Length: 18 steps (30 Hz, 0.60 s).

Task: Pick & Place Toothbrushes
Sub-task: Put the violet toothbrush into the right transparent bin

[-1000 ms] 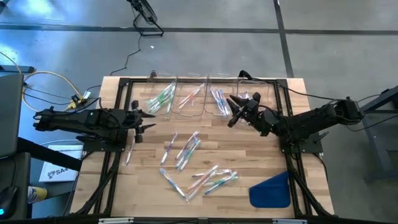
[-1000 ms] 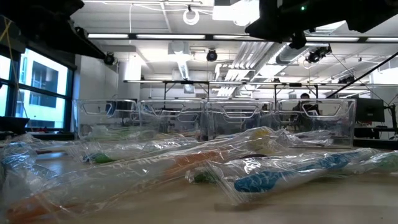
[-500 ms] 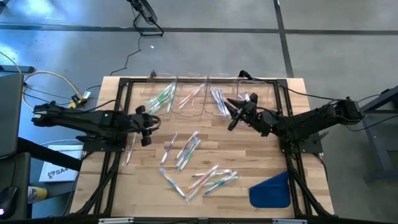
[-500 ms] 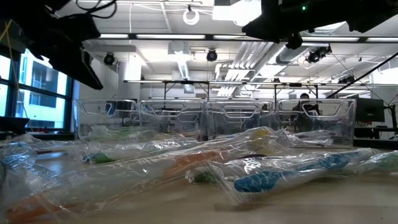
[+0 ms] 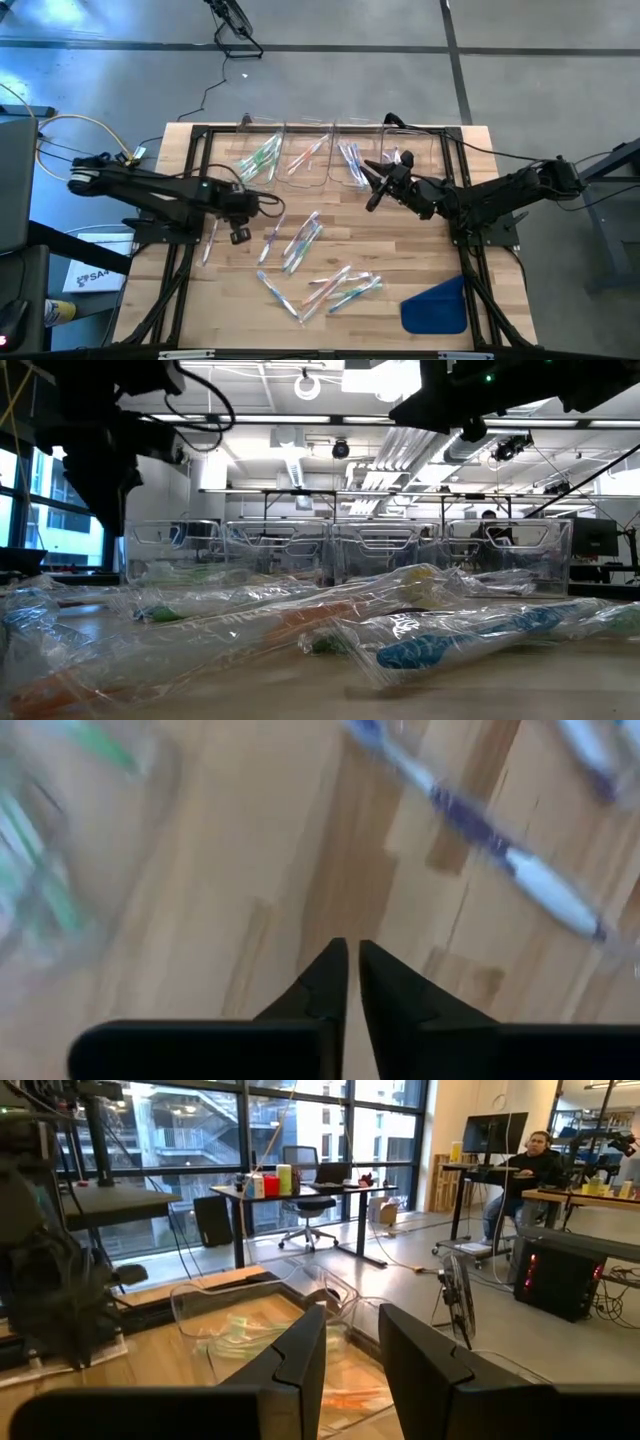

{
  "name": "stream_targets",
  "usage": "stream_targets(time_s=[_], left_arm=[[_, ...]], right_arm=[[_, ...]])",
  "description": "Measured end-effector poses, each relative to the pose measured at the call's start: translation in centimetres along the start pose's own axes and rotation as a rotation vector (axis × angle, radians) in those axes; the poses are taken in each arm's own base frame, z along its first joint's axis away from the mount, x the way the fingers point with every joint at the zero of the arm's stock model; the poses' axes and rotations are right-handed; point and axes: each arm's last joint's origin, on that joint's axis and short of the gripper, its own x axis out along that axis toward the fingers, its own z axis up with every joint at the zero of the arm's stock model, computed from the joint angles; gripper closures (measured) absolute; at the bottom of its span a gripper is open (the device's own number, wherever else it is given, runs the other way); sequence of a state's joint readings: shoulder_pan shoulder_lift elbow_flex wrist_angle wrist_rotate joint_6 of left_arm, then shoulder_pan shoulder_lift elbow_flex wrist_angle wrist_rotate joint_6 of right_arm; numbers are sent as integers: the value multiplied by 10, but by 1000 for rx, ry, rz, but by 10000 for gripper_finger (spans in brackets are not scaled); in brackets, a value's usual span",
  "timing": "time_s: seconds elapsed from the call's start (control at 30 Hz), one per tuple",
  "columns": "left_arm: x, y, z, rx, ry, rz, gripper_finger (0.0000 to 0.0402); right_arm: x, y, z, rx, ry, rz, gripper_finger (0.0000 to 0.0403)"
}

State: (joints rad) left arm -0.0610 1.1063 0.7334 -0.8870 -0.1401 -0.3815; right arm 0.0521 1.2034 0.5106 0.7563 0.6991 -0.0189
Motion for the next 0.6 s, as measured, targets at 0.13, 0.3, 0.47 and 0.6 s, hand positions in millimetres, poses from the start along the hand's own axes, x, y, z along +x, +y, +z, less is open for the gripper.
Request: stream_targets(time_s=[0.13, 0.3, 0.47, 0.6], left_arm=[[7, -8, 5, -9, 153, 55, 399], [16, -16, 1, -65, 356, 175, 397], [30, -22, -6, -107, 501, 289, 397], [43, -25, -7, -127, 557, 332, 397]], right_arm=[[0, 0, 0, 0, 0, 0, 312], [0, 0, 0, 0, 0, 0, 312], [0, 0, 0, 43, 0, 0, 312], [0, 0, 0, 49, 0, 0, 312]])
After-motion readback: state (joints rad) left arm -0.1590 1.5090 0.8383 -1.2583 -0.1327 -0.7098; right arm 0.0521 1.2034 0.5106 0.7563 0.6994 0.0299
